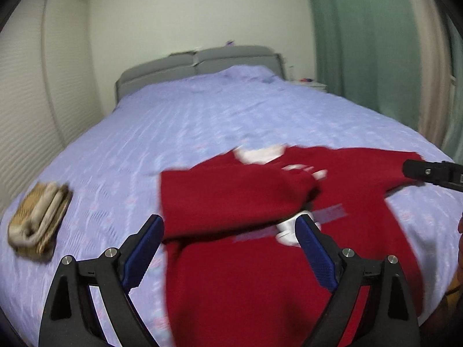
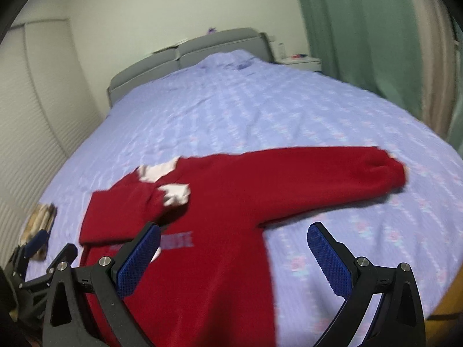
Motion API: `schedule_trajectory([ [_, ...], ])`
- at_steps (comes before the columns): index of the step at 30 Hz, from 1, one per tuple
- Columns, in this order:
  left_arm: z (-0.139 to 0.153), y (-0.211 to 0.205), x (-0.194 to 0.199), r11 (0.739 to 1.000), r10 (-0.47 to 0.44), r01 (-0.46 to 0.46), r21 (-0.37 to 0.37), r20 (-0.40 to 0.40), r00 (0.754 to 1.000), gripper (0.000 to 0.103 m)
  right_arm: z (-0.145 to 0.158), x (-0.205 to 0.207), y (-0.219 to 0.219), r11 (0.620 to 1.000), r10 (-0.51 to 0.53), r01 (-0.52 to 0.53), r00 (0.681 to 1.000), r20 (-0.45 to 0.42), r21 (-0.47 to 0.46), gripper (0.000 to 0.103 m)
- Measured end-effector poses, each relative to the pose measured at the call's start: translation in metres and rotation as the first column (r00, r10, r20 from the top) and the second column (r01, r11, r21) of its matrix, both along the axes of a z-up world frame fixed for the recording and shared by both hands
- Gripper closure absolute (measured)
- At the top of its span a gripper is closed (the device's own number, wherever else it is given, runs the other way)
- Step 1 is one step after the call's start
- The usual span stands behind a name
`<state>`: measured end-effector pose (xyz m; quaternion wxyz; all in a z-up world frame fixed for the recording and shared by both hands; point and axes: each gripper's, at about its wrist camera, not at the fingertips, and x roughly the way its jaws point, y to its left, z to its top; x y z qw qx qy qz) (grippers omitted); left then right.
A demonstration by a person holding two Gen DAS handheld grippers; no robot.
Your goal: Fold small clothes
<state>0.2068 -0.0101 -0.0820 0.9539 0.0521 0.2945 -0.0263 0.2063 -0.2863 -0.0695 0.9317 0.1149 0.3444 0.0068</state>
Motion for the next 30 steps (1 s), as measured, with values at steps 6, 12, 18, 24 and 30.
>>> schedule_trajectory([
  [6, -0.030, 0.054, 0.022, 0.997, 0.070, -0.072, -0.038, -0.052, 0.996, 0.015, -0.023, 0.035, 0.061, 0.992, 0.116, -0.116, 0.993, -0.005, 0.054, 0.005],
  [12, -0.060, 0.079, 0.048, 0.992, 0.068, -0.083, -0.100, -0.141, 0.988, 0.029, -0.049, 0.085, 0.107, 0.981, 0.178, -0.173, 0.982, -0.060, 0.083, 0.021],
  [18, -0.081, 0.086, 0.070, 0.988, 0.061, -0.088, -0.129, -0.196, 0.979, 0.043, -0.073, 0.111, 0.111, 0.978, 0.148, -0.125, 0.980, -0.135, 0.164, 0.030],
  [24, -0.085, 0.098, 0.073, 0.981, 0.070, -0.105, -0.165, -0.206, 0.976, 0.046, -0.092, 0.122, 0.100, 0.957, 0.125, -0.070, 0.975, -0.183, 0.283, 0.037],
  [30, -0.082, 0.097, 0.081, 0.978, 0.081, -0.120, -0.173, -0.213, 0.974, 0.046, -0.095, 0.134, 0.096, 0.942, 0.142, -0.074, 0.972, -0.189, 0.327, 0.066],
])
